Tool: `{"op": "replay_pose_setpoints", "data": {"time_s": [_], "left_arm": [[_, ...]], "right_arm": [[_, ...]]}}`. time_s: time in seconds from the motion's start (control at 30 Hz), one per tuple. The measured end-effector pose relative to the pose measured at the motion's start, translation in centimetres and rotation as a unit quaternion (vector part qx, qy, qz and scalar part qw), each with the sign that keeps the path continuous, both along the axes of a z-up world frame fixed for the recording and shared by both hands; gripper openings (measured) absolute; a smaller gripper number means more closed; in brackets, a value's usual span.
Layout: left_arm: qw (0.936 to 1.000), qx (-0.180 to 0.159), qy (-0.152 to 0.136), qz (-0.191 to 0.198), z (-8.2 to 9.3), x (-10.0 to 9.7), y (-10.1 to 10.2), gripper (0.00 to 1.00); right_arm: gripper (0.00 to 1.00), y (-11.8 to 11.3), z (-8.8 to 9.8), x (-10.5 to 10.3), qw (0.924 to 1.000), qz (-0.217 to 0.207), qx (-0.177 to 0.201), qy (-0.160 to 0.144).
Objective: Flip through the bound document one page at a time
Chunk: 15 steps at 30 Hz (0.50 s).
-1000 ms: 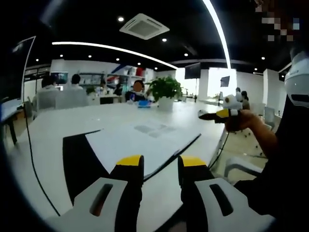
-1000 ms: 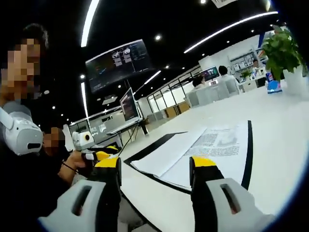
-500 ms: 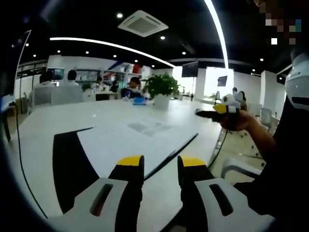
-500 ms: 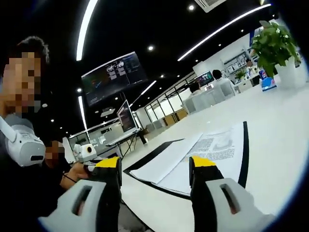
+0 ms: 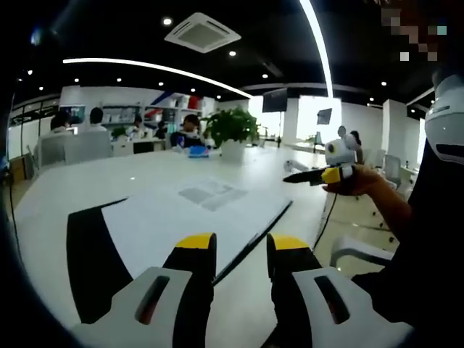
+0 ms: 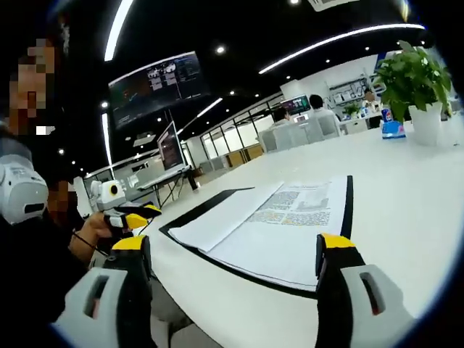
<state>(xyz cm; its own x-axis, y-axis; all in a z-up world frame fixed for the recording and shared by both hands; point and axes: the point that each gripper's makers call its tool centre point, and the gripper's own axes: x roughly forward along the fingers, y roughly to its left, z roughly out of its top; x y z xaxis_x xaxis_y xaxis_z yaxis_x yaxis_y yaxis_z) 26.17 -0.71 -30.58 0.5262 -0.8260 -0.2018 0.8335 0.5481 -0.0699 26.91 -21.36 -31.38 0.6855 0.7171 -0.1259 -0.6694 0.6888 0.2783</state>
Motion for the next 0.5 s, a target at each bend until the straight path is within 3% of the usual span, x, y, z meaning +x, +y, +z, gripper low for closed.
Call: {"op": "replay_pose_setpoints", "data": {"time_s": [0.13,0.23,0.5], "left_arm": [[0.9992,0.005,0.003,-0.039,0.2,-0.7,-1.9,0.30],[0.9984,0.022,-0.001,-0.052,0.0,-0.7,-3.0,0.30],[0.9940,0.052,-0.003,-0.096,-0.5,-0.5,-5.8,0.31]], "right_arm": [[0.78,-0.1,0.0,-0.2,0.9999,0.012,0.008,0.003],[0.74,-0.8,-0.2,-0.1,0.9997,0.005,-0.020,-0.009],[0.72,-2.0,-0.9,0.0,0.9994,-0.002,-0.034,-0.009]]}}
